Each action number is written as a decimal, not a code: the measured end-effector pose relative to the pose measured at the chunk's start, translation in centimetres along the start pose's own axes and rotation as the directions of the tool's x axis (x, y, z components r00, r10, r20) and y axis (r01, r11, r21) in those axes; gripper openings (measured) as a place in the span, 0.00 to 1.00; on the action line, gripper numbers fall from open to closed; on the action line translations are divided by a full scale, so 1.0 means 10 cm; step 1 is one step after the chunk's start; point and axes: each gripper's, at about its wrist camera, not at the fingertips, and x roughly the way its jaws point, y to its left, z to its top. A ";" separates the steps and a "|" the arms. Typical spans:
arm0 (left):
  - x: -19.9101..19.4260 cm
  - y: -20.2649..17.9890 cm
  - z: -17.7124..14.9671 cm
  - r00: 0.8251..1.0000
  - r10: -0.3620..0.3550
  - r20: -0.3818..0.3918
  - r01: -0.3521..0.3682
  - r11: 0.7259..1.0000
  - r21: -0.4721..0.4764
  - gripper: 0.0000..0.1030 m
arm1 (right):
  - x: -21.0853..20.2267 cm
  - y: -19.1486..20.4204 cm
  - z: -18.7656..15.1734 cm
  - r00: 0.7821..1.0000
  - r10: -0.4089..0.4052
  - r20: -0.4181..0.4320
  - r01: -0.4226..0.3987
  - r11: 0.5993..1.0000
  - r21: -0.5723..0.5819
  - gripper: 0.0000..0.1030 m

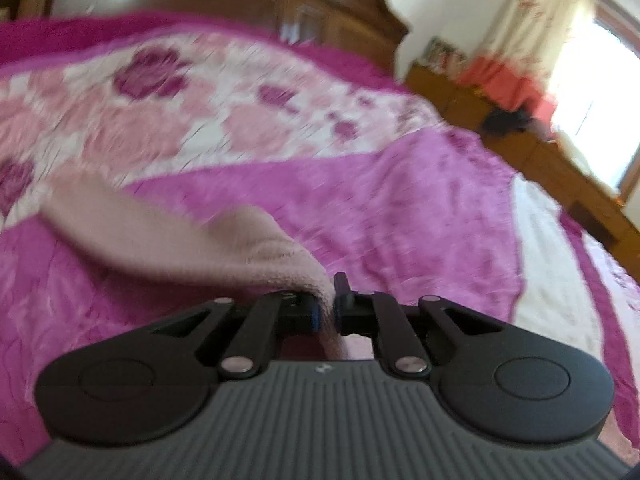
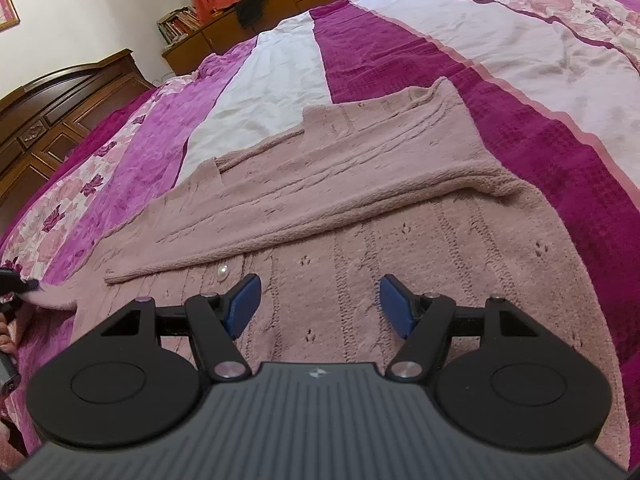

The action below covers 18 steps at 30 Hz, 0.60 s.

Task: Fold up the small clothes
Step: 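Grasp the other sleeve cuff with the left tool and lift it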

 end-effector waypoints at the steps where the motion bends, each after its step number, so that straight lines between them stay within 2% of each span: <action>1: -0.05 -0.07 0.02 1.000 -0.022 0.014 0.022 1.000 0.013 0.08 | 0.00 0.00 0.00 1.000 -0.001 0.002 0.001 1.000 0.000 0.71; 6: -0.29 -0.43 0.06 0.991 -0.121 0.060 0.116 0.991 0.071 0.08 | -0.04 -0.03 0.00 1.000 -0.006 0.012 0.006 1.000 0.007 0.71; 10: -0.44 -0.75 0.02 0.977 -0.201 0.073 0.190 0.973 0.128 0.08 | -0.07 -0.06 0.01 1.000 -0.008 0.022 0.008 1.000 0.013 0.71; 14: -0.55 -1.11 -0.09 0.960 -0.272 0.065 0.255 0.946 0.199 0.08 | -0.09 -0.11 0.01 1.000 -0.008 0.027 0.007 1.000 0.024 0.71; 18: -0.57 -1.40 -0.26 0.946 -0.323 0.024 0.308 0.921 0.240 0.08 | -0.11 -0.14 0.01 0.999 -0.006 0.033 0.005 1.000 0.031 0.71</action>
